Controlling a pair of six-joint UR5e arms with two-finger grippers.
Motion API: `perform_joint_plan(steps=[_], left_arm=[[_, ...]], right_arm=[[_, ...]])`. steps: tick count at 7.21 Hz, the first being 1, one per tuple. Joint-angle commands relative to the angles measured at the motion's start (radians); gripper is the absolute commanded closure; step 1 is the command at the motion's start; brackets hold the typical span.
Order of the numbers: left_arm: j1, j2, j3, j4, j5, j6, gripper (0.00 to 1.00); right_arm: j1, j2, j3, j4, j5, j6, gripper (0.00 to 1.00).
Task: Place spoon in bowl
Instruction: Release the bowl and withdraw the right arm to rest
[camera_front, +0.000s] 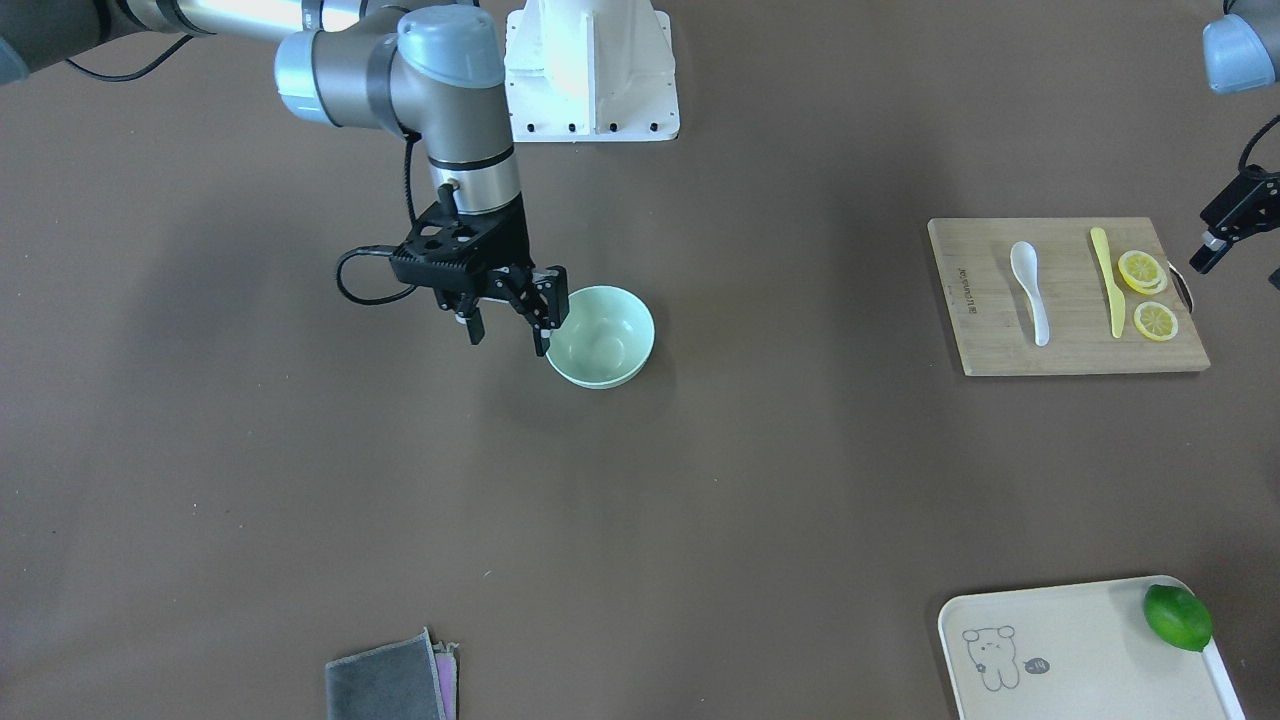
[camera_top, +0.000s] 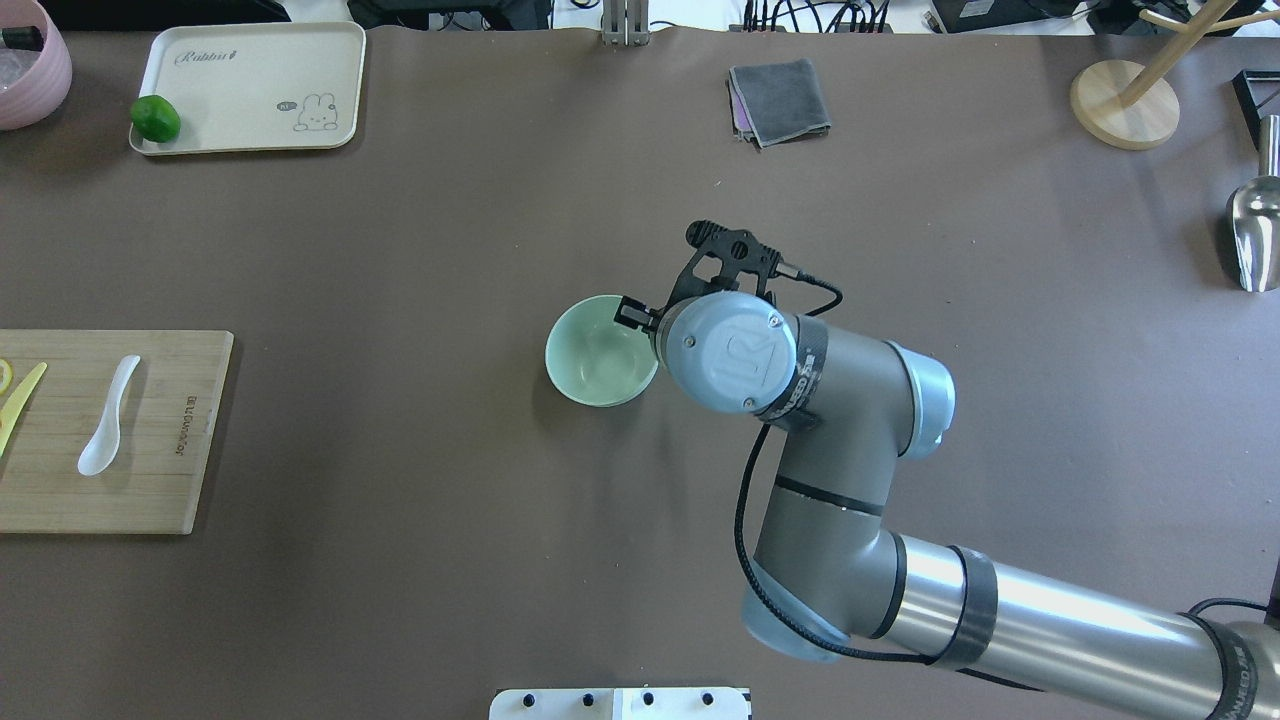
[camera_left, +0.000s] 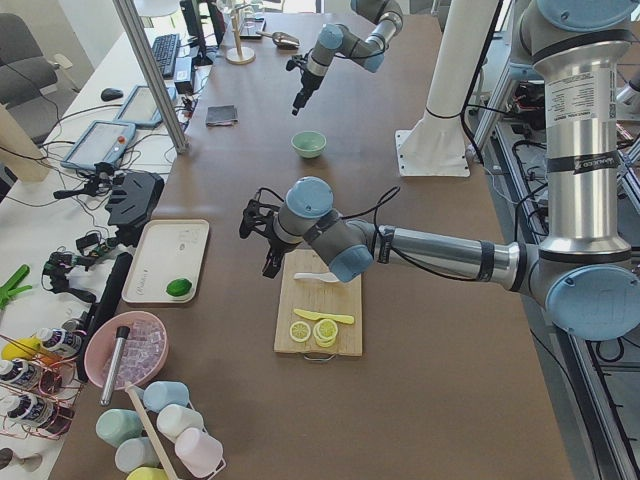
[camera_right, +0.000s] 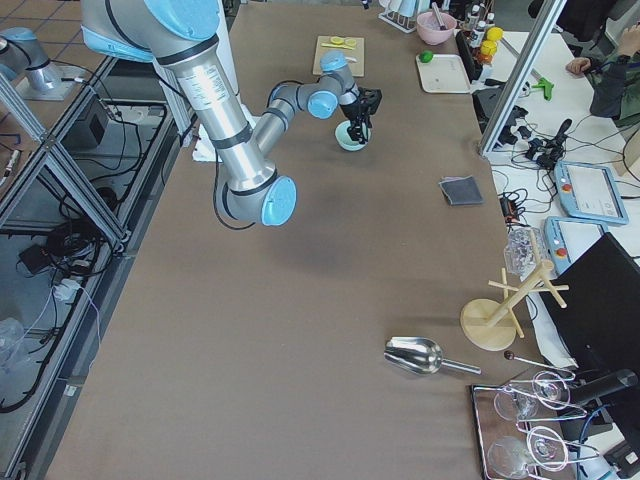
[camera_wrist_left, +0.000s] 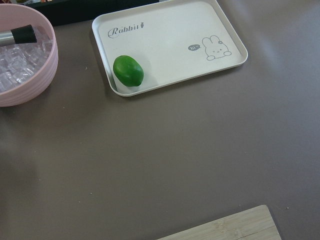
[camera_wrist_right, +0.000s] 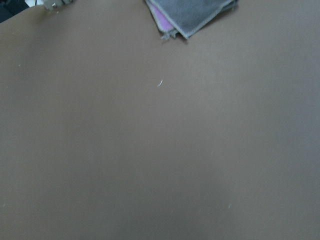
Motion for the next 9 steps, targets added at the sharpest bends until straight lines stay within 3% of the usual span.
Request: perform_joint_plan(steps=[1,4,6,7,9], left_arm=[[0.13,0.024,-0.002,-0.028,0.071,-0.241,0.02],[0.285,0.094,-0.004,-0.076,0.217,-0.332,0.05],[0.412,0.096,0.019,-0.09,0.352,-0.411,0.1],[0.433,0.09,0.04,-0.092,0.361,-0.411,0.13],[0.448,0.068,0.096,-0.145,0.381,-0.411,0.28]], right_arm=[[0.257,-0.131,0.046,0.009,0.278,-0.379,0.0],[0.632,-0.385,0.108,0.007,0.654,-0.919,0.0],[0.834,-0.514,0.097,-0.006,0.758,-1.222,0.0],[0.897,-0.564,0.082,-0.005,0.772,-1.33,0.0],[0.957,-0.612,0.062,-0.002,0.803,-1.421,0.0]])
